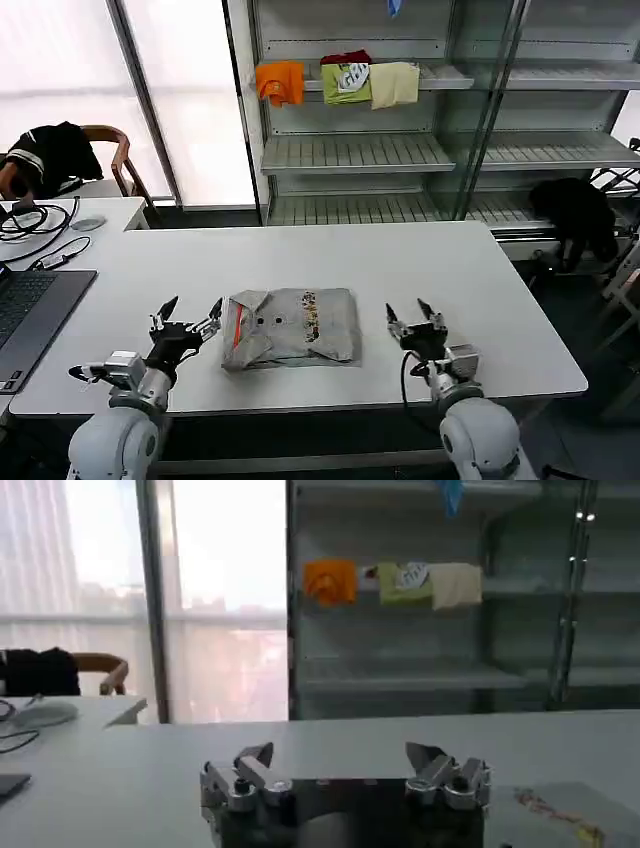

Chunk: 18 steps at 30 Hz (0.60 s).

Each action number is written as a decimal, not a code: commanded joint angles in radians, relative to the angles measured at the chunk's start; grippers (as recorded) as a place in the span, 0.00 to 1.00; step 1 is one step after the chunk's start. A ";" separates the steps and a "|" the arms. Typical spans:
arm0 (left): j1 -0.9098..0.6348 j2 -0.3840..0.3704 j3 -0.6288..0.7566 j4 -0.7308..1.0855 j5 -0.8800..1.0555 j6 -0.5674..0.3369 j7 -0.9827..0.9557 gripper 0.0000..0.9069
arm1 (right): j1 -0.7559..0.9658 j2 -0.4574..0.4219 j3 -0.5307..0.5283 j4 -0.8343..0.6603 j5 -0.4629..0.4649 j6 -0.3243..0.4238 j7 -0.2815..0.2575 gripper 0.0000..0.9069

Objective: Fold and organize the clothes.

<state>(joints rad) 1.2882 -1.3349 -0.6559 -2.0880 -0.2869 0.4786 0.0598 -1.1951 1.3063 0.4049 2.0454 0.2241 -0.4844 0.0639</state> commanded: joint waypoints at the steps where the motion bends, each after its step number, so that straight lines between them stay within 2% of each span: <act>1: 0.019 0.024 -0.064 0.049 -0.150 -0.017 0.024 1.00 | 0.056 -0.069 0.157 -0.025 -0.041 -0.073 -0.040 1.00; 8: -0.017 0.026 -0.056 0.061 -0.188 -0.022 0.026 1.00 | 0.046 -0.093 0.167 -0.026 -0.060 -0.084 -0.074 1.00; 14: -0.029 0.042 -0.057 0.055 -0.210 -0.003 0.029 1.00 | 0.034 -0.125 0.203 -0.010 -0.036 -0.078 -0.129 1.00; 18: -0.043 0.049 -0.058 0.058 -0.202 0.018 0.027 1.00 | 0.041 -0.109 0.194 -0.011 -0.027 -0.093 -0.126 1.00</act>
<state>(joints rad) 1.2636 -1.2996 -0.7025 -2.0414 -0.4501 0.4746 0.0857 -1.1663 1.2147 0.5627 2.0342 0.1899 -0.5511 -0.0242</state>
